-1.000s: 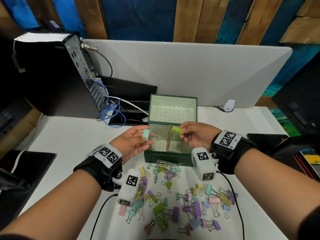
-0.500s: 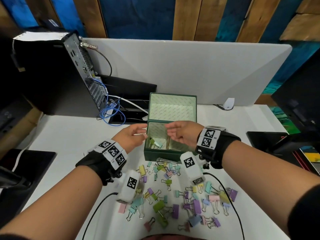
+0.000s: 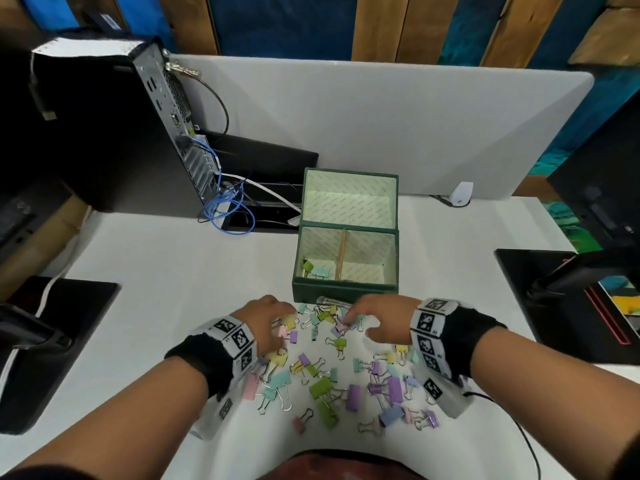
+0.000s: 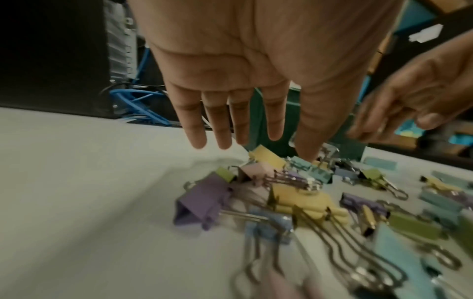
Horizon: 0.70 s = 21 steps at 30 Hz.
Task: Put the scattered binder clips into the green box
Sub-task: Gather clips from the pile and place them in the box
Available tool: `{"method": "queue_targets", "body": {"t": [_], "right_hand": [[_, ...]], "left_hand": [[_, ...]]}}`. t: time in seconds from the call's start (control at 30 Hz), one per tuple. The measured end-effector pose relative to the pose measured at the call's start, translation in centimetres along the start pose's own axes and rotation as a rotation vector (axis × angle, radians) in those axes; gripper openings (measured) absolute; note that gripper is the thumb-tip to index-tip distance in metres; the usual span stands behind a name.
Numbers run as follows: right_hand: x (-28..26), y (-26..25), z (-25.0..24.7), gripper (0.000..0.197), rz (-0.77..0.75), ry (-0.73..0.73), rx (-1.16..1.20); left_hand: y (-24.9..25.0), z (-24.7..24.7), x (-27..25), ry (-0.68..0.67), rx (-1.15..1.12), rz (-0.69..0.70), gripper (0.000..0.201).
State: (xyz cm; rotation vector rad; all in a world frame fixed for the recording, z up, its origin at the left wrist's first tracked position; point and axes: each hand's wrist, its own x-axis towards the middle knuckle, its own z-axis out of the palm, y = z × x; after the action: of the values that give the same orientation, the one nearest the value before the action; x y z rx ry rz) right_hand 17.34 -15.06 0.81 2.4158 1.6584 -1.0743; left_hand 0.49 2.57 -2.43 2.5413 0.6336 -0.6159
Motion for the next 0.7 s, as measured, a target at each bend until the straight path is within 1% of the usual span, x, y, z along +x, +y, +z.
{"method": "queue_targets", "body": {"t": [0.1, 0.2, 0.27, 0.33, 0.4, 0.47, 0.57, 0.63, 0.7], "right_hand": [[1.0, -0.1, 1.2, 0.063, -0.031, 0.006, -0.063], [2.0, -0.3, 1.9, 0.071, -0.037, 0.018, -0.169], [2.4, -0.4, 2.3, 0.068, -0.027, 0.020, -0.249], [2.5, -0.3, 2.7, 0.061, -0.022, 0.034, -0.303], [2.4, 0.0, 3.1, 0.053, -0.015, 0.056, -0.317], [2.2, 0.6, 3.4, 0.048, -0.015, 0.077, -0.274], [2.0, 1.3, 3.7, 0.056, -0.015, 0.093, -0.161], [2.3, 1.3, 3.7, 0.057, -0.026, 0.081, -0.195], [2.6, 1.1, 3.7, 0.050, -0.037, 0.068, -0.269]], "left_hand": [[1.2, 0.2, 0.3, 0.069, 0.033, 0.089, 0.055], [3.0, 0.5, 0.9, 0.096, 0.086, 0.178, 0.055], [4.1, 0.7, 1.6, 0.101, 0.161, 0.206, 0.057], [4.6, 1.0, 2.2, 0.088, 0.228, 0.202, 0.057], [4.6, 1.4, 2.7, 0.066, 0.267, 0.179, 0.055], [4.5, 1.8, 2.9, 0.045, 0.257, 0.165, 0.052], [4.5, 1.8, 3.3, 0.026, 0.213, 0.167, 0.045], [4.8, 1.6, 3.5, 0.017, 0.225, 0.166, 0.045], [5.1, 1.5, 3.6, -0.003, 0.273, 0.175, 0.051]]}}
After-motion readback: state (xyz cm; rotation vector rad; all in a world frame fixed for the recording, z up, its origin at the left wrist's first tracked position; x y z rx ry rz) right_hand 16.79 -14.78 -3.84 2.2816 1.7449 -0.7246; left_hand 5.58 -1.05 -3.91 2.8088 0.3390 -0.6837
